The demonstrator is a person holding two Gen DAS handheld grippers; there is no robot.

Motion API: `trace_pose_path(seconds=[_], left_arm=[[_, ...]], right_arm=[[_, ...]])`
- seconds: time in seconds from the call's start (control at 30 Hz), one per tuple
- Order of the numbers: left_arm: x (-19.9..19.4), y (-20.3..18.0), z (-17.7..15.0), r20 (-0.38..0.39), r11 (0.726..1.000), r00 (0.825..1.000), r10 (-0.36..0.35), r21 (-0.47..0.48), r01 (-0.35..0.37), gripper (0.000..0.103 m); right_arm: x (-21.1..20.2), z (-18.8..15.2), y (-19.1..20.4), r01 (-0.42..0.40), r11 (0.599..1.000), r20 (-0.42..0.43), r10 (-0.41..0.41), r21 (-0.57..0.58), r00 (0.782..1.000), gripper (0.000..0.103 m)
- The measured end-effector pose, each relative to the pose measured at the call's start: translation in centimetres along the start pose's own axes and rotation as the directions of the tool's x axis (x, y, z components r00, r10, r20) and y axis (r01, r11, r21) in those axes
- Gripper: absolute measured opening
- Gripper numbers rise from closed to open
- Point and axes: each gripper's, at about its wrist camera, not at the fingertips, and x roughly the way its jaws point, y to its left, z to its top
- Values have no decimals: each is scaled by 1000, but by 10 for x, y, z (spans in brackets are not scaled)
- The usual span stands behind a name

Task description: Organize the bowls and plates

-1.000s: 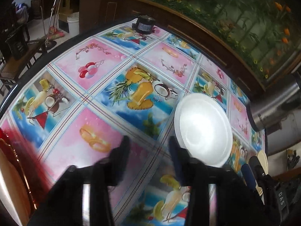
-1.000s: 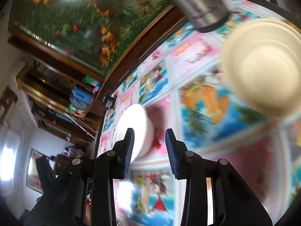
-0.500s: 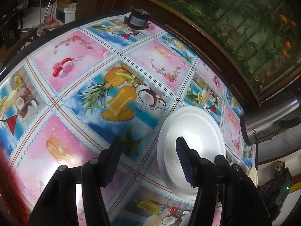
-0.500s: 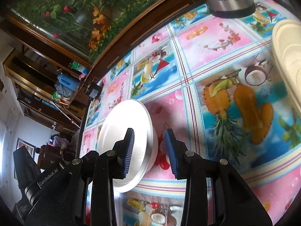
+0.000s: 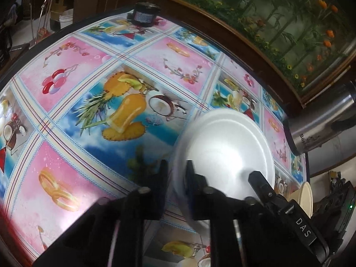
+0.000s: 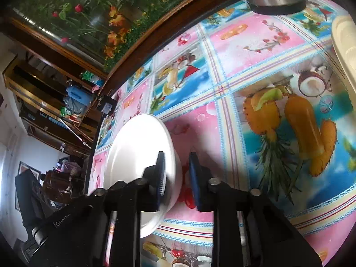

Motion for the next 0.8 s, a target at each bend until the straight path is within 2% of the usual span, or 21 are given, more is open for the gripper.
trace_pose_path(seconds=[0.1,0.33,0.47,0.53,0.63,0.8], left_arm=[[-3,-1,1,-4,1000,1000,12,12,-12,8],[-28,3,-4,9,1000,1000,-17,9,17,8],[-44,14,-17,-2,999,999,-33,-2,33,8],[-54,20,-25,-10,999,999,-47,-12,47,8],[-81,28,-38,10,999,999,-42,0,42,8],[-144,46,-61,100,998,995,-12,61,6,8]], right_arm=[[-4,-1,3,1,1000,7,-1,-8,1000,9],[-11,-9,-2,-52,998,-47,54,43,997,9],[-20,-20,0,-80,994,-92,88,78,992,9],[-32,-27,4,-90,993,-87,96,74,992,9],[-52,-43,16,-101,994,-86,105,52,991,9],[-85,-81,48,-158,987,-87,157,-2,984,9]])
